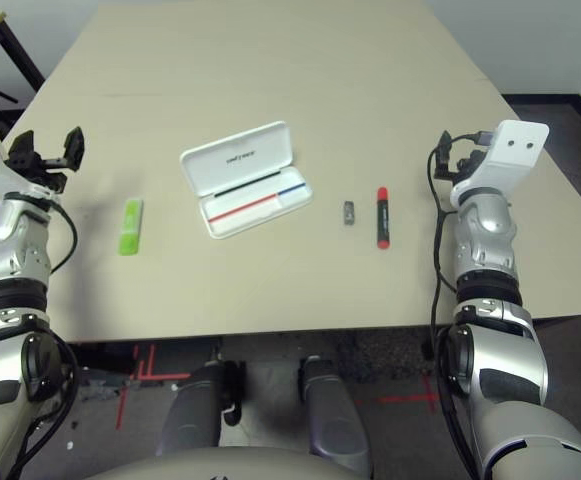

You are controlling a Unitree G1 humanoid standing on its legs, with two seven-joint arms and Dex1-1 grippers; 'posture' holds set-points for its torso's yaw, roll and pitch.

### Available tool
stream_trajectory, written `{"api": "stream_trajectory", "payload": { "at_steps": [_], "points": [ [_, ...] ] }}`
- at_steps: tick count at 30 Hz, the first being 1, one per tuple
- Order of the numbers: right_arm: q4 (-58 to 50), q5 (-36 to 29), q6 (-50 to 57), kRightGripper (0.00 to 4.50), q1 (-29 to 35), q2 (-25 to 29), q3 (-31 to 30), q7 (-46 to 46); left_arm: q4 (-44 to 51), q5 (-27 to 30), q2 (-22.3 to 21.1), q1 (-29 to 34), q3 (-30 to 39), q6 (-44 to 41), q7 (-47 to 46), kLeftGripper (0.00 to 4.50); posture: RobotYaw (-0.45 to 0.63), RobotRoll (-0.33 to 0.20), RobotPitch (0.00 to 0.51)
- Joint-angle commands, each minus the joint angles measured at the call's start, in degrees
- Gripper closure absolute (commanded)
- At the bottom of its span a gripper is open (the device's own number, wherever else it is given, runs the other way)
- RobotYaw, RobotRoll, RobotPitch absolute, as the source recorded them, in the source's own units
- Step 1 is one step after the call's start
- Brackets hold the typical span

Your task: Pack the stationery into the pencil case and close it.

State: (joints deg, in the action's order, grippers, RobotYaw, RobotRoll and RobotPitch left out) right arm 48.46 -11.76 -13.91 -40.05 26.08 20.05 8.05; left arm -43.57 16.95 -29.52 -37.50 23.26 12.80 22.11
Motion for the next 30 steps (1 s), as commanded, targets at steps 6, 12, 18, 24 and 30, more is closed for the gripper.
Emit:
{"api": "stream_trajectory", "payload": {
  "at_steps": [6,12,18,24,30],
  "points": [
    [0.5,-0.5,-0.7,0.00,-0.4,0.5,0.6,0.1,-0.6,0.5,0.1,-0.4,0.3,0.3,-0.5,0.02,-0.15,0.000,0.151],
    [0.5,-0.4,-0.6,0.00,-0.6,0.7,0.5,0.3,0.2,0.5,0.7,-0.2,0.1,0.4,-0.7,0.02,-0.14,0.000,0.155],
    [-0.1,-0.3,-0.1,0.00,-0.6,0.7,-0.3,2.3,1.3,0.4,0.9,0.2,-0.1,0.0,-0.5,0.02,-0.14,0.000,0.161],
    [-2.0,-1.3,2.3,0.00,-0.1,0.8,-1.5,8.7,2.6,0.3,1.0,0.3,-0.8,-0.5,0.4,0.02,-0.13,0.000,0.163],
    [-6.4,-2.0,7.9,0.00,0.5,3.4,-4.8,21.6,7.1,0.9,0.8,2.2,-2.1,-3.0,3.7,0.02,-0.12,0.000,0.173]
  ]
}}
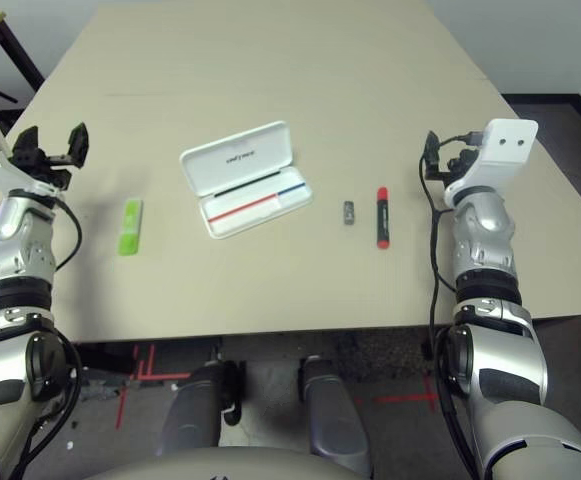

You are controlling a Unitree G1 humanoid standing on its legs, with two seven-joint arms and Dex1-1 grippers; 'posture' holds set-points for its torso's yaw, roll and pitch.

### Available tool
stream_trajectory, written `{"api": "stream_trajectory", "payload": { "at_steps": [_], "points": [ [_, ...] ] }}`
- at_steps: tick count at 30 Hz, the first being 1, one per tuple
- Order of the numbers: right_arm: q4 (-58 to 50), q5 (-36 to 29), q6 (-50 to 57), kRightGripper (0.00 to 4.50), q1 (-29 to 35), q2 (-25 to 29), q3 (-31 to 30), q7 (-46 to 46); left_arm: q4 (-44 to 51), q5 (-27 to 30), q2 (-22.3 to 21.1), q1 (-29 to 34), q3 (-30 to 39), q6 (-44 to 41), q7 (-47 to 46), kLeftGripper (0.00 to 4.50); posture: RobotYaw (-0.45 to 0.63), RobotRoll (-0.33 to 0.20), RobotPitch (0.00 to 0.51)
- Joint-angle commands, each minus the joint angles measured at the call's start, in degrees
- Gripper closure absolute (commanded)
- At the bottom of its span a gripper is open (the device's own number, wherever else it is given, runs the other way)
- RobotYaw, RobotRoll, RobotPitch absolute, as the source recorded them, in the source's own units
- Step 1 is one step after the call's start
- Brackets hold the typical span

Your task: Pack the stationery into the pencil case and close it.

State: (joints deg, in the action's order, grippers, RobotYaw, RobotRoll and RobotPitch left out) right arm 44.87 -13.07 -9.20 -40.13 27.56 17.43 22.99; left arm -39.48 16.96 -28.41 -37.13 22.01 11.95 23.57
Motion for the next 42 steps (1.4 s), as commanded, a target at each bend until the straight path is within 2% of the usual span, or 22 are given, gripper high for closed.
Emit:
{"api": "stream_trajectory", "payload": {
  "at_steps": [1,11,16,18,23,26,33,42],
  "points": [
    [-4.0,-0.9,4.6,0.00,0.9,2.5,-3.2,9.6,4.4,1.2,-0.3,2.5,-1.2,-2.9,3.2,0.02,-0.11,0.000,0.175],
    [-18.8,-4.0,18.5,0.00,5.9,8.7,-11.2,33.8,23.6,7.3,-0.9,10.7,-6.1,-17.3,15.4,0.02,-0.10,0.000,0.185],
    [-22.7,-4.2,22.5,0.00,7.5,10.6,-13.1,38.7,36.1,12.2,-3.6,14.9,-10.5,-29.9,21.4,0.02,-0.10,0.000,0.184],
    [-23.5,-3.8,23.1,0.00,8.0,11.1,-13.9,39.7,43.4,13.6,-6.2,17.3,-14.8,-36.0,25.0,0.02,-0.10,0.000,0.184],
    [-24.3,-3.2,23.4,0.00,8.7,11.2,-14.3,40.1,52.2,13.1,-8.0,19.2,-22.3,-42.7,27.4,0.02,-0.10,0.000,0.185],
    [-24.5,-3.1,23.4,0.00,8.9,11.4,-14.6,40.2,52.3,10.0,-7.4,18.8,-27.1,-43.0,27.2,0.02,-0.11,0.000,0.187],
    [-25.1,-3.2,24.0,0.00,8.8,11.3,-14.6,39.8,44.2,-1.4,-6.9,15.7,-36.4,-37.4,27.6,0.02,-0.11,0.000,0.187],
    [-26.5,-3.1,24.2,0.00,9.6,11.4,-14.6,39.3,38.4,-5.5,-4.2,12.7,-38.2,-34.7,28.7,0.02,-0.13,0.000,0.179]
  ]
}}
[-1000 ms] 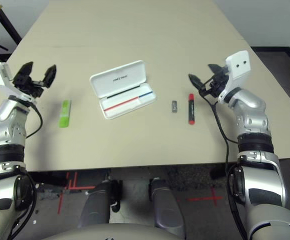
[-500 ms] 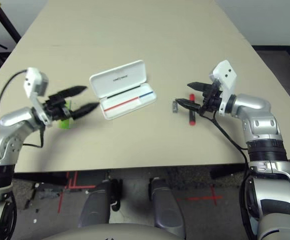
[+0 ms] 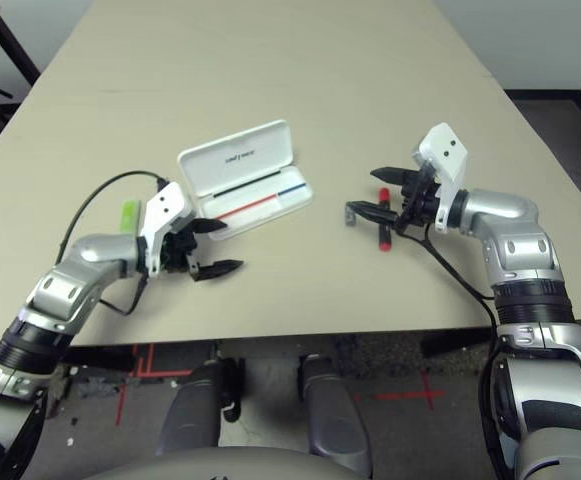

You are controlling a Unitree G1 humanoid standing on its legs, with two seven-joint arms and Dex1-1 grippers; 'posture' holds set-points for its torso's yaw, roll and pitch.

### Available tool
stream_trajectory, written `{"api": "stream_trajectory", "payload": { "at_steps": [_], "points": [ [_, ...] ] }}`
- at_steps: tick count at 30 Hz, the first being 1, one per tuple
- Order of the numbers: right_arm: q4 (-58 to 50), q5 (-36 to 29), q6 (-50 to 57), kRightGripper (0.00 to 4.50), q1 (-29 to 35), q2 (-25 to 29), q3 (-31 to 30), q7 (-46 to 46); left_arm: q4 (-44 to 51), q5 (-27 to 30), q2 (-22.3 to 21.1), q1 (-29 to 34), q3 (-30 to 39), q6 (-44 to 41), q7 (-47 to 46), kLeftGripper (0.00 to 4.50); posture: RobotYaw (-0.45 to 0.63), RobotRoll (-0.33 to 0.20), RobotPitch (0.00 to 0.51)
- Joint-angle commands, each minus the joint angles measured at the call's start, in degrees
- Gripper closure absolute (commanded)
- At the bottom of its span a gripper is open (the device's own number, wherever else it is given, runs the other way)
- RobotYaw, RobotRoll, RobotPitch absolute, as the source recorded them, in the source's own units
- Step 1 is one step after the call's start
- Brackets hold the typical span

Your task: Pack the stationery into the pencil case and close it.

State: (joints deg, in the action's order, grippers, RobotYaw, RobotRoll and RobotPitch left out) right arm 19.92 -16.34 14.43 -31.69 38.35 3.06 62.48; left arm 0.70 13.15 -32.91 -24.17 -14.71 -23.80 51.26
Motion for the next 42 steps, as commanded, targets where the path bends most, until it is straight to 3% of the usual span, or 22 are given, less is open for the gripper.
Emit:
{"api": "stream_trajectory", "payload": {
  "at_steps": [1,13,14,18,26,33,42],
  "points": [
    [-1.8,0.2,0.6,0.00,1.2,0.6,-0.2,-0.3,-2.0,-2.0,0.5,-0.4,-1.5,1.1,1.2,0.02,-0.14,0.000,0.178],
    [-2.4,0.5,0.1,0.00,1.6,0.8,0.1,-2.0,-6.1,-5.8,1.5,-3.8,-4.0,0.6,3.2,0.02,-0.16,0.000,0.175],
    [-2.4,0.5,0.0,0.00,1.6,0.8,0.1,-2.0,-6.6,-6.1,1.7,-4.3,-4.1,0.7,3.3,0.18,-0.16,0.000,0.174],
    [-3.4,0.2,0.5,0.00,2.2,0.9,0.2,-2.0,-8.5,-6.9,2.3,-6.0,-4.2,1.1,3.9,1.35,-0.17,0.000,0.172],
    [-7.9,-2.6,6.1,0.00,4.0,4.0,-0.4,3.2,-14.5,-9.9,1.2,-10.2,-4.7,6.6,7.3,4.48,-0.17,0.000,0.168],
    [-12.0,-4.0,9.9,0.00,4.9,6.0,-1.4,7.1,-10.6,-9.2,-2.3,-11.8,-4.6,9.4,14.7,4.48,-0.16,0.000,0.165],
    [-13.2,-3.0,10.3,0.00,4.8,7.0,-3.3,9.2,-2.3,-8.2,-6.7,-6.0,-4.2,14.2,21.0,4.48,-0.15,0.000,0.166]
  ]
}}
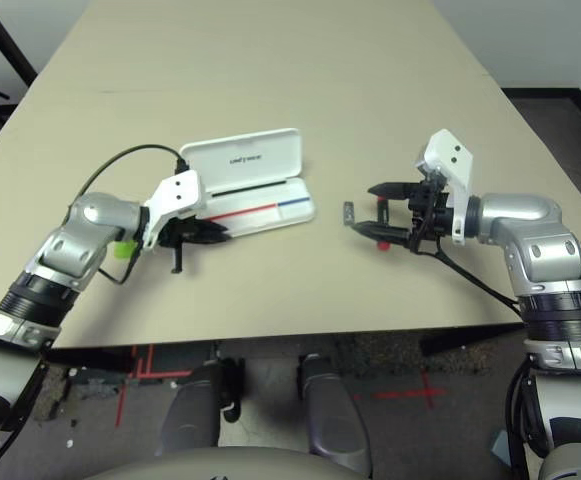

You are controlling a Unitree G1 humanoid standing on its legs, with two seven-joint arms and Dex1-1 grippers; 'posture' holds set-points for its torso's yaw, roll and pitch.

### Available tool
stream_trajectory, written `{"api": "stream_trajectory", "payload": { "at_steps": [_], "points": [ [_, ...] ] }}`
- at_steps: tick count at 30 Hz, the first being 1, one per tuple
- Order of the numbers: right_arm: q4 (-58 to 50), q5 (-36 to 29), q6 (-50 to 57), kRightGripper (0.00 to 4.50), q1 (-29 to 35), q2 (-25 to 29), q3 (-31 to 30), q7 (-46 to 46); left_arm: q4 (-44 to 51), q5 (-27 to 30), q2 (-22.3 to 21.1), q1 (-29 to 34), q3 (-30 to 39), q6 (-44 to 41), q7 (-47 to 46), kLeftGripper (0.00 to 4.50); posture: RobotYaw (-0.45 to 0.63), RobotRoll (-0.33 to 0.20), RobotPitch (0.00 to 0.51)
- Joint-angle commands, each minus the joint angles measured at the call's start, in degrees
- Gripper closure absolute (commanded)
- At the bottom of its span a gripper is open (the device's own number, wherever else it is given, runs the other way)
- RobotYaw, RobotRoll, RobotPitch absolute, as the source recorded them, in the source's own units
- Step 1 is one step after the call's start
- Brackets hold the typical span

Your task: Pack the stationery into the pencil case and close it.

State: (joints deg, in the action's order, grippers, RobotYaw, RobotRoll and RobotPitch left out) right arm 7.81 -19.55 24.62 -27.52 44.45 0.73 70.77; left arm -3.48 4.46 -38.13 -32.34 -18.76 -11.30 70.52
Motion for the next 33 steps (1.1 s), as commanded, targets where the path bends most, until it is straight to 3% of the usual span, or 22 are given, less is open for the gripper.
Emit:
{"api": "stream_trajectory", "payload": {
  "at_steps": [1,30,33],
  "points": [
    [-1.0,0.3,0.0,0.00,0.7,1.0,-1.2,1.1,2.1,0.5,-1.7,2.8,0.0,2.0,1.9,4.48,-0.15,0.000,0.167],
    [-0.5,2.4,-2.8,0.00,-0.1,0.0,-5.5,2.4,7.6,0.7,-3.2,10.5,2.0,-1.0,0.3,4.48,-0.13,0.000,0.163],
    [-0.1,2.6,-3.1,0.00,-0.5,-0.1,-5.5,2.3,8.4,0.9,-3.0,11.0,2.1,-1.6,-0.4,3.66,-0.13,0.000,0.162]
  ]
}}
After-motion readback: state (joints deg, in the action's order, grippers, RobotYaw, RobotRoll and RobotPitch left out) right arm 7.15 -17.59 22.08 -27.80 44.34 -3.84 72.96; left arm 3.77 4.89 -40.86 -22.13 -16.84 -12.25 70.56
